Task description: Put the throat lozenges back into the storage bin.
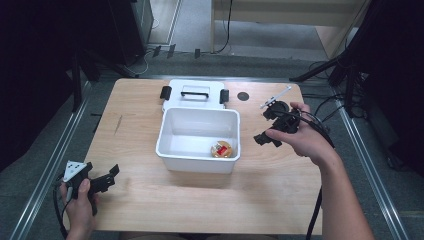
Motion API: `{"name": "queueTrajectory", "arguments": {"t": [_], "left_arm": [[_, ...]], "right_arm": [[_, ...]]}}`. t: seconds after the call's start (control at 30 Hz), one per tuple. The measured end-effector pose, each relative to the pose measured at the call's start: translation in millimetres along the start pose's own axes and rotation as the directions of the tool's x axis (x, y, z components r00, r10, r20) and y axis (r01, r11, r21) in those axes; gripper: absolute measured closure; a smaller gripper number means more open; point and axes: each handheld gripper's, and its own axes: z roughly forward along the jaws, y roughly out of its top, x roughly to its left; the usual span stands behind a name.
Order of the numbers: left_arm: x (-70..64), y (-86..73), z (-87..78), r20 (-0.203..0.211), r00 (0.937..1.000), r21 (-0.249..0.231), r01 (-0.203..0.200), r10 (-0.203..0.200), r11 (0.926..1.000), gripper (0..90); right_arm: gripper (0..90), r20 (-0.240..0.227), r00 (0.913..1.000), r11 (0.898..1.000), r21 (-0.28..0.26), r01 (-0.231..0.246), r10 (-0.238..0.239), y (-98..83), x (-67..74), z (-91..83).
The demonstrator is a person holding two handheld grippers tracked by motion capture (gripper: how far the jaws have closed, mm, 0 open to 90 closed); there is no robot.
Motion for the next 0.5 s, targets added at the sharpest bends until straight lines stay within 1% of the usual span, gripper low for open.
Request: {"name": "queueTrajectory", "arguments": {"t": [0.03, 0.07, 0.1, 0.13, 0.3, 0.33, 0.37, 0.4, 0.43, 0.47, 0.5], "left_arm": [[-0.2, 0.1, -0.1, 0.0, 1.0, 0.003, -0.002, 0.002, 1.0, 0.0], [-0.2, 0.1, -0.1, 0.0, 1.0, 0.003, -0.002, 0.002, 1.0, 0.0], [-0.5, 0.0, 0.0, -0.002, 1.0, 0.001, -0.003, 0.003, 1.0, 0.0], [-0.5, -0.1, -0.1, -0.002, 1.0, 0.0, -0.002, 0.002, 1.0, 0.0], [-0.1, 0.0, 0.0, 0.0, 1.0, 0.001, 0.0, 0.0, 1.0, 0.0], [-0.1, 0.0, 0.0, 0.0, 1.0, 0.001, 0.0, 0.0, 1.0, 0.0], [-0.1, 0.1, 0.0, 0.0, 1.0, 0.001, -0.001, 0.001, 1.0, 0.0], [-0.1, 0.0, 0.0, 0.0, 1.0, 0.002, -0.001, 0.001, 1.0, 0.0], [-0.1, 0.1, 0.0, 0.0, 1.0, 0.001, -0.001, 0.001, 1.0, 0.0], [-0.2, 0.0, 0.0, 0.0, 1.0, 0.001, 0.0, 0.0, 1.0, 0.0], [-0.3, 0.0, 0.0, 0.0, 1.0, 0.002, -0.001, 0.001, 1.0, 0.0]], "right_arm": [[0.0, 0.007, 1.0, 1.0, 0.0, -0.004, 0.004, -3.9, -1.1, 1.0], [0.0, 0.007, 1.0, 1.0, 0.0, -0.004, 0.004, -3.9, -1.1, 1.0], [0.0, 0.012, 0.9998, 1.0, -0.01, -0.018, 0.018, -11.7, -3.6, 3.3], [0.0, 0.012, 0.9995, 1.0, -0.015, -0.028, 0.028, -15.6, -4.8, 4.5], [0.0, 0.033, 0.9964, 0.997, -0.019, -0.078, 0.079, -36.9, -11.7, 13.3], [0.0, 0.033, 0.9964, 0.997, -0.019, -0.078, 0.079, -36.9, -11.7, 13.3], [0.0, 0.046, 0.9931, 0.994, -0.031, -0.106, 0.108, -46.4, -14.8, 16.4], [0.0, 0.046, 0.9931, 0.994, -0.031, -0.106, 0.108, -46.4, -14.8, 16.4], [0.0, 0.048, 0.9889, 0.989, -0.052, -0.138, 0.14, -56.7, -18.0, 19.6], [0.0, 0.048, 0.9889, 0.989, -0.052, -0.138, 0.14, -56.7, -18.0, 19.6], [0.0, 0.053, 0.9845, 0.984, -0.07, -0.163, 0.167, -67.6, -21.4, 23.7]]}}
